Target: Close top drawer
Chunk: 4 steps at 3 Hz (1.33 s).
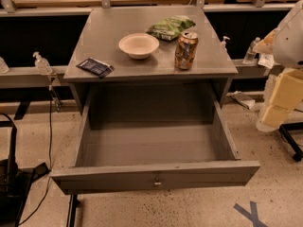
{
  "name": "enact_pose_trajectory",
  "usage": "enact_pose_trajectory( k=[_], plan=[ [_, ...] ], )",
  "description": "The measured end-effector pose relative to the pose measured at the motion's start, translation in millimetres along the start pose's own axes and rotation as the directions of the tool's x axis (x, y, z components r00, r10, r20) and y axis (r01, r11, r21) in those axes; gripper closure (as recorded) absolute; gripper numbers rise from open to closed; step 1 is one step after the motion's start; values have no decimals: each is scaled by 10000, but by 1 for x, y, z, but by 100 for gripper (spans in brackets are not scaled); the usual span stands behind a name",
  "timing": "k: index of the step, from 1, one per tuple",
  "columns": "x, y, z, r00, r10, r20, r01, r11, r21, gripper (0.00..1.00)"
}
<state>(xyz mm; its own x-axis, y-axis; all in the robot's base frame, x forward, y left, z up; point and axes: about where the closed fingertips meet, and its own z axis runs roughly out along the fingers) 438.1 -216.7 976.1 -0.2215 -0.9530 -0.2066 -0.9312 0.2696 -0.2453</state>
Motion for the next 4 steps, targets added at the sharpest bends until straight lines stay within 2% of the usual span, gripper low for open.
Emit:
enact_pose_trajectory(
  k=[1,2,3,4],
  plan=[
    [0,0,0,10000,0,1,0,10000,2,0],
    [-1,10,16,9994,116,318,-116,9999,-2,0],
    [-20,60,39,9872,-68,1596,52,9999,108,0],
    [-17,103,109,9534,958,2861,-790,9944,-695,0]
  ],
)
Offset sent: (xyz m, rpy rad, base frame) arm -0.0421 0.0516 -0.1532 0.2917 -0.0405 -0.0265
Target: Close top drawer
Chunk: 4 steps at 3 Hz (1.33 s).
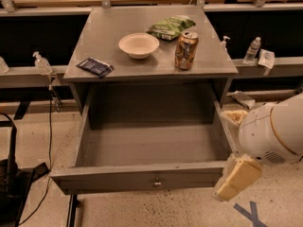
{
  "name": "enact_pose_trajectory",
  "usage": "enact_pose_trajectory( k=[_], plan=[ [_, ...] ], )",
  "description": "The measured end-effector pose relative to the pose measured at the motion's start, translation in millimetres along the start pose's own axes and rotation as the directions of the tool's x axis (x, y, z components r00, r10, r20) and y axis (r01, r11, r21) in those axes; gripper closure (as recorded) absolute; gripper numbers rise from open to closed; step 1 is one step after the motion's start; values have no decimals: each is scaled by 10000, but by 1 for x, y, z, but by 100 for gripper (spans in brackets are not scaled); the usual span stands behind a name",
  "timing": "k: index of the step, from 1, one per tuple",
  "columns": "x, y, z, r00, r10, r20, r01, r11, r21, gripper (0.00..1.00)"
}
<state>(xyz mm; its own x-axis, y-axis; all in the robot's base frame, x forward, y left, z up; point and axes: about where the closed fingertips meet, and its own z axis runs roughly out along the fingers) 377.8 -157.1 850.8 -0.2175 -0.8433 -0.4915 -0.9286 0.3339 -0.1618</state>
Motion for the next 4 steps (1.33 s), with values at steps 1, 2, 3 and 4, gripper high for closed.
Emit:
enact_pose_trajectory(
  k=[1,2,3,4],
  plan=[
    [1,2,4,9999,-148,-47,147,9998,-110,0],
    [23,5,48,9999,-61,159,65,9998,-198,0],
    [54,6,113,9976,-86,682,99,9998,-186,0],
    [63,-16,137,9951,-202,973,156,9988,473,0]
  ],
)
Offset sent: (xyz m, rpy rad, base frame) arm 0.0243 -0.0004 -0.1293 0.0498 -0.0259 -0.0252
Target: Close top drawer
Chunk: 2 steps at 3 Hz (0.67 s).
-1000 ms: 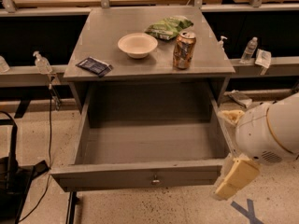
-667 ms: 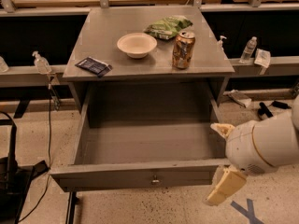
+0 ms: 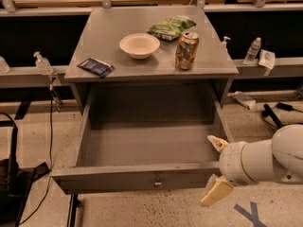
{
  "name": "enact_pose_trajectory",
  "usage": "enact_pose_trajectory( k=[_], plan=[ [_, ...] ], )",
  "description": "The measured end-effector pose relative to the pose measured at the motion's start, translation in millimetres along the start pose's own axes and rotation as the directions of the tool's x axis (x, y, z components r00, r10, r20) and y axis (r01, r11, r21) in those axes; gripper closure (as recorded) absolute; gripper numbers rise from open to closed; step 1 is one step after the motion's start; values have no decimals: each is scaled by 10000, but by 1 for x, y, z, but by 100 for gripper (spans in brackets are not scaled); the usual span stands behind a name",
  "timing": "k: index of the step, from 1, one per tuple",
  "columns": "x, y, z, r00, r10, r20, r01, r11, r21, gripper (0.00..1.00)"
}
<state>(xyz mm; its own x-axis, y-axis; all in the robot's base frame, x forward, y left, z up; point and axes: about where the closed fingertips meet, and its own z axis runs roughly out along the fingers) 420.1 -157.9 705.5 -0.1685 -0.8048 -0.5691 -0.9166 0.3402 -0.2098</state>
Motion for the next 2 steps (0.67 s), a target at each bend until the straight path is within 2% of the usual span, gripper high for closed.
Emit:
enact_pose_trajectory(
  k=[1,2],
  plan=[
    [0,-1,1,10000,-10,18,10,10000,45,0],
    [0,-12,22,9994,-176,291,154,9971,747,0]
  ],
)
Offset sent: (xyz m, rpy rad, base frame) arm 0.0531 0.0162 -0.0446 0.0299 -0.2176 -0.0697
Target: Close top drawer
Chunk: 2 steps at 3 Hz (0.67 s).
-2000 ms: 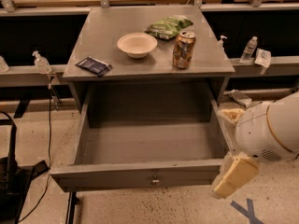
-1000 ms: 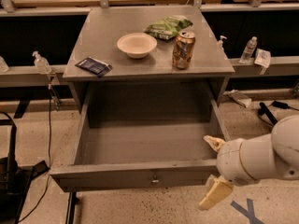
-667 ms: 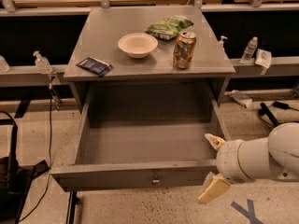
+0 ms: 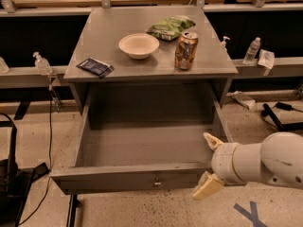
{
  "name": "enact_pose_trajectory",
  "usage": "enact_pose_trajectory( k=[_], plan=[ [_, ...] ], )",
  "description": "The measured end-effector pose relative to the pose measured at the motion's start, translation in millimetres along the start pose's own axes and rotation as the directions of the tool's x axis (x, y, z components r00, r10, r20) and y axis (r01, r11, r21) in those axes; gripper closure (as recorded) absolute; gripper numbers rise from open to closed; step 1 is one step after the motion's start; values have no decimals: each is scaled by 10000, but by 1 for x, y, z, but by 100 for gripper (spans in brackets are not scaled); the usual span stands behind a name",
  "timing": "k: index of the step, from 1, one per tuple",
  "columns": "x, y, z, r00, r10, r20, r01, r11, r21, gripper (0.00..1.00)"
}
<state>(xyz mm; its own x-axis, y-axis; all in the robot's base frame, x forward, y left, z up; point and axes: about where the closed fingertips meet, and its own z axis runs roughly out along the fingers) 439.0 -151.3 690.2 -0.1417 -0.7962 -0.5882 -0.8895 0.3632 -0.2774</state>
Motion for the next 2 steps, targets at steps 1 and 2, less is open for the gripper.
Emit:
enact_pose_trajectory(
  k=[1,2],
  plan=[
    [0,-19,21,9990,-238,390,205,9964,818,0],
    [-1,-33,41,9970,-419,656,336,9917,1237,0]
  ],
)
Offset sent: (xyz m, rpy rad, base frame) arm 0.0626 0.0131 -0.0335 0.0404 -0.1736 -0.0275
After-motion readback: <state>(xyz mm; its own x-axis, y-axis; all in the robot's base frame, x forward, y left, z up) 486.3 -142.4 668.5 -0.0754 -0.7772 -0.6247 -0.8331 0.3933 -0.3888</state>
